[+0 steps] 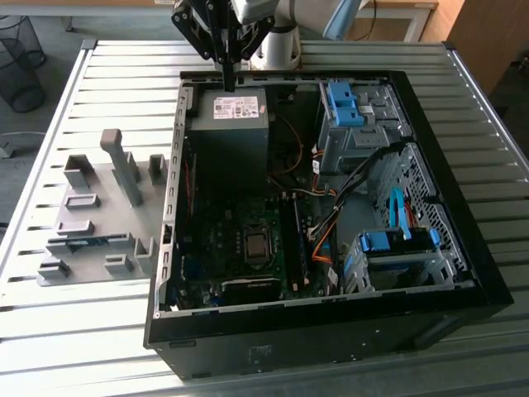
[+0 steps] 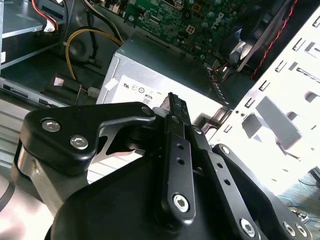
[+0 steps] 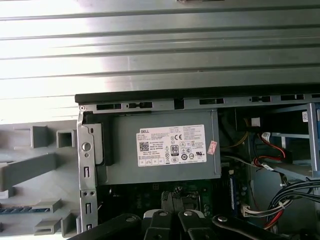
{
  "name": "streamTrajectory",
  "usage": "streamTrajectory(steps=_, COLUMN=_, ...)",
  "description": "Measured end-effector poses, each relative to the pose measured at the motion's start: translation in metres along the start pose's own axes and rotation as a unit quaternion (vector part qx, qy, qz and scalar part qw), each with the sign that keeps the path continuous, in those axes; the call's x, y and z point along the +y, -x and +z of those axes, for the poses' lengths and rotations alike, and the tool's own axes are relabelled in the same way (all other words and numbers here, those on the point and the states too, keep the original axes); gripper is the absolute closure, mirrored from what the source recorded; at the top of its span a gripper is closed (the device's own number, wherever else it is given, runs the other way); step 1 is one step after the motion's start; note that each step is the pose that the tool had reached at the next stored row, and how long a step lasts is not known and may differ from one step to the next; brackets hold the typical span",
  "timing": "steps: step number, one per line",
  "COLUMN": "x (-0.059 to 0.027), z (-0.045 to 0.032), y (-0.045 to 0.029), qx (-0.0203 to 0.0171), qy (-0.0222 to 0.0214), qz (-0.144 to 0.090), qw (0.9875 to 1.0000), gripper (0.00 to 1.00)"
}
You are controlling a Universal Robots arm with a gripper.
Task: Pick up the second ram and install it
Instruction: 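Reach for the second ram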
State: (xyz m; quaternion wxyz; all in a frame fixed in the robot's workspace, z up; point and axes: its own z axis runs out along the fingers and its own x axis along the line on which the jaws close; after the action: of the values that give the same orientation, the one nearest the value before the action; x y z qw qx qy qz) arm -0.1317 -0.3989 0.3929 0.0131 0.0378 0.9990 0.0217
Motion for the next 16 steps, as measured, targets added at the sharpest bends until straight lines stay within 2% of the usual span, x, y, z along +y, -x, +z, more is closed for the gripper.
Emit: streamTrajectory(steps=16, x=-0.0005, z=0.0003, y=-0.0059, qx=0.0, qy=0.0, qz=0.0, qw=1.0, gripper=0.89)
